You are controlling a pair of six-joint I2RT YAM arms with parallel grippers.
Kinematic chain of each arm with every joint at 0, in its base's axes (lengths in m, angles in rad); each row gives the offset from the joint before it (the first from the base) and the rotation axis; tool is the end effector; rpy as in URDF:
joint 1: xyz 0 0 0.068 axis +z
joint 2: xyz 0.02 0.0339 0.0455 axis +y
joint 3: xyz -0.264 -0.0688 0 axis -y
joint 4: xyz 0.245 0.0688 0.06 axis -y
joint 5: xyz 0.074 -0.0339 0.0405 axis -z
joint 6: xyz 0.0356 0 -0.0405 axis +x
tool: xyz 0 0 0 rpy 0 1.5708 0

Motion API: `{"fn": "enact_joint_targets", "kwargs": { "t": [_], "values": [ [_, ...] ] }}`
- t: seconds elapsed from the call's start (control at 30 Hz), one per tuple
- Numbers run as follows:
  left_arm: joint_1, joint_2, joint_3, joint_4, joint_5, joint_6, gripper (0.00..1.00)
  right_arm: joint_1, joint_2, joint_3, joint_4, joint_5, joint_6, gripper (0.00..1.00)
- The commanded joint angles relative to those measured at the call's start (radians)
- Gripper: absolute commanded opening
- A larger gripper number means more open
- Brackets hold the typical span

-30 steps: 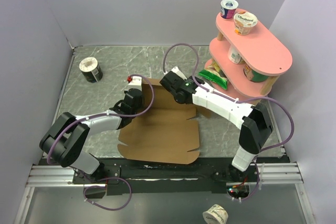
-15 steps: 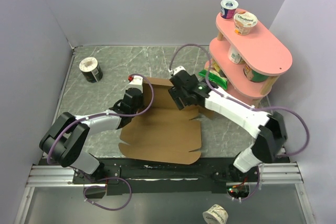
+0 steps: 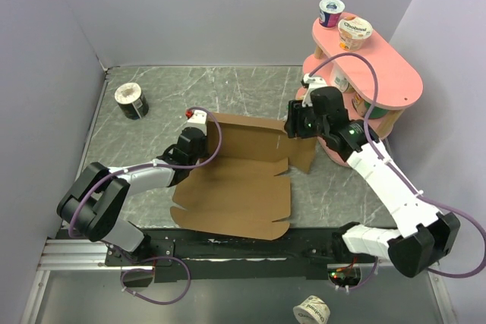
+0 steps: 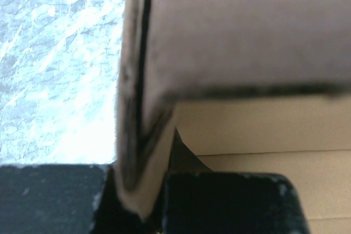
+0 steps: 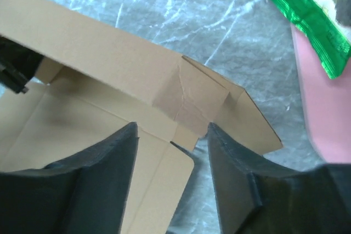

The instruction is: Fold the paper box

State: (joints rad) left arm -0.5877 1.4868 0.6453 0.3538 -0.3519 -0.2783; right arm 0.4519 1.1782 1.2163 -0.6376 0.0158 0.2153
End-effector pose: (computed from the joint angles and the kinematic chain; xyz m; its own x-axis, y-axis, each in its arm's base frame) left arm 0.2571 -0.1565 0.1835 -0.4483 -0.0112 -0.8938 0.1497 0.9849 -0.0874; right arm 0.2270 0.1095 0.3649 -0.5866 -0.0473 -0.8085 -0.3066 0.9369 0.1677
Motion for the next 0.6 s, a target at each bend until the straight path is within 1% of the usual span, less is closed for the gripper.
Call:
{"fn": "enact_joint_targets", "kwargs": {
  "t": [0.0, 0.1, 0.23, 0.37, 0.5, 0.57],
  "values": [
    [0.003, -0.02, 0.005, 0.05, 0.016, -0.001, 0.01, -0.012, 0.032, -0.015, 0.009, 0.038, 0.006, 0.51],
    [0.003, -0.02, 0.005, 0.05, 0.016, -0.007, 0.01, -0.01, 0.041, -0.049, 0.019, 0.09, 0.018, 0.46],
    [0.003, -0.025, 0.001, 0.057, 0.025, -0.012, 0.01, -0.009, 0.067, -0.101, 0.044, 0.124, 0.019, 0.45],
    [0.003, -0.022, -0.003, 0.06, 0.031, 0.001, 0.01, -0.01, 0.081, -0.139, 0.13, 0.078, 0.004, 0.45],
    [0.003, -0.031, -0.021, 0.086, 0.053, 0.017, 0.01, -0.007, 0.084, -0.187, 0.272, 0.024, -0.016, 0.47],
    [0.003, -0.037, -0.026, 0.099, 0.065, 0.018, 0.01, -0.009, 0.096, -0.192, 0.308, 0.006, -0.022, 0.48]
  ]
}}
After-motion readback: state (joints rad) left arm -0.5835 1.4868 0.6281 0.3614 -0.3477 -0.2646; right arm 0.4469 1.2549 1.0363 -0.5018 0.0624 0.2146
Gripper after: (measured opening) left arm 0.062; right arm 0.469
